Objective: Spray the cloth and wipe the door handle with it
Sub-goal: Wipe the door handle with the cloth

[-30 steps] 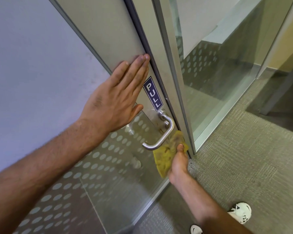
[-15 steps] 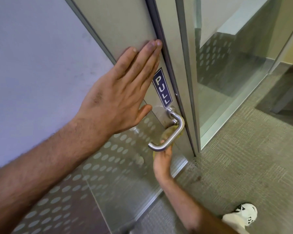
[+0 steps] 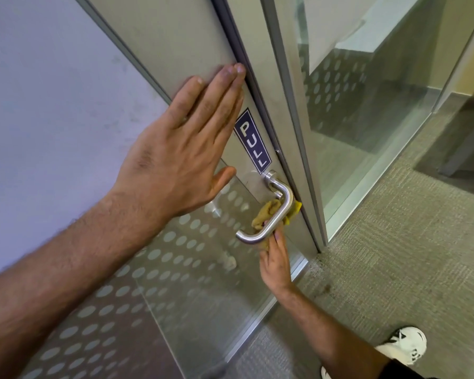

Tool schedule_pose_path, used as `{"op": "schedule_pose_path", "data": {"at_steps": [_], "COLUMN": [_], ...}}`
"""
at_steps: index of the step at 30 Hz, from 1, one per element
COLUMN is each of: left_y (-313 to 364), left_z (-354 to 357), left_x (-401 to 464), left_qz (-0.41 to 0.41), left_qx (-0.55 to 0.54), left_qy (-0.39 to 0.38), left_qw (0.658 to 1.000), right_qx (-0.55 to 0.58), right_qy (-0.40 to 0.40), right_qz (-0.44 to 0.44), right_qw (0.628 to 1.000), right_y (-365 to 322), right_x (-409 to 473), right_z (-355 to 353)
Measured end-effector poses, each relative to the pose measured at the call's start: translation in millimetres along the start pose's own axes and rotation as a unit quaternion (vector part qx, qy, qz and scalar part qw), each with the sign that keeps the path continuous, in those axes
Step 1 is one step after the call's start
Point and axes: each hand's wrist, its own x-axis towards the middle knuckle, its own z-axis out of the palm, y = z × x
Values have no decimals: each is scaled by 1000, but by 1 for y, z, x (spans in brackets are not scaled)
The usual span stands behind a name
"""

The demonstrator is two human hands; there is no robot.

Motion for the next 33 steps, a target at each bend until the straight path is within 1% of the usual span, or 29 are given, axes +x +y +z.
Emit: {"op": "schedule_pose_path", "data": {"at_steps": [2,3,5,6,7,8,9,11,12,13,14,16,17,18,20,22,24,25,26,27,28,30,31,33], "left_y": [1,1,0,0,0,-1,-1,0,0,1,1,0,0,1,1,0,0,0,0,0,1,1,0,-1], "left_z": [0,0,-1,-2,-1,-1,-1,0,1,1,1,1,0,0,3,2,-1,-2,-3,-3,-3,-1,-1,-2], "left_x": [0,0,0,0,0,0,0,0,-1,-1,-1,-1,0,0,0,1,1,1,0,0,0,0,0,1], "left_qz": [2,3,1,-1,-2,-3,-3,-4,-5,-5,-4,-3,-2,1,2,-1,-7,-9,-8,-7,-5,-5,-6,-5], "left_qx": [4,7,7,3,1,1,1,-3,-5,-4,-3,-10,-15,-15,-7,-11,-18,-22,-23,-21,-19,-15,-13,-12], "left_qy": [5,6,9,10,10,9,8,11,13,15,15,13,11,12,21,27,28,26,25,27,30,37,38,32], "left_qw": [1000,1000,1000,1000,1000,1000,1000,1000,1000,1000,1000,1000,1000,1000,1000,1000,999,999,999,999,999,999,999,999], "right_qx": [63,105,206,247,272,285,293,273,262,260,276,323,338,342,343,338,303,264,206,131,59,-88,-157,-247], "right_qy": [5,12,35,49,61,65,64,50,42,37,37,45,51,58,77,111,166,170,145,110,73,28,12,-31], "right_qz": [115,181,304,347,367,367,354,330,330,345,380,468,487,485,450,387,274,196,107,31,-14,-59,-91,-173], "right_qw": [991,978,930,903,887,883,886,902,906,901,882,821,804,803,821,851,898,929,962,985,996,994,983,953], "right_y": [3,0,-10,-15,-19,-25,-31,-38,-35,-30,-27,-22,-21,-21,-29,-56,-88,-102,-114,-122,-128,-131,-127,-115], "right_x": [-4,0,17,27,36,42,45,45,41,39,40,43,42,38,29,25,31,36,42,49,55,58,54,40], "right_z": [-2,-4,-12,-18,-25,-30,-33,-31,-29,-27,-27,-30,-33,-35,-39,-45,-56,-61,-64,-67,-68,-73,-74,-75]}}
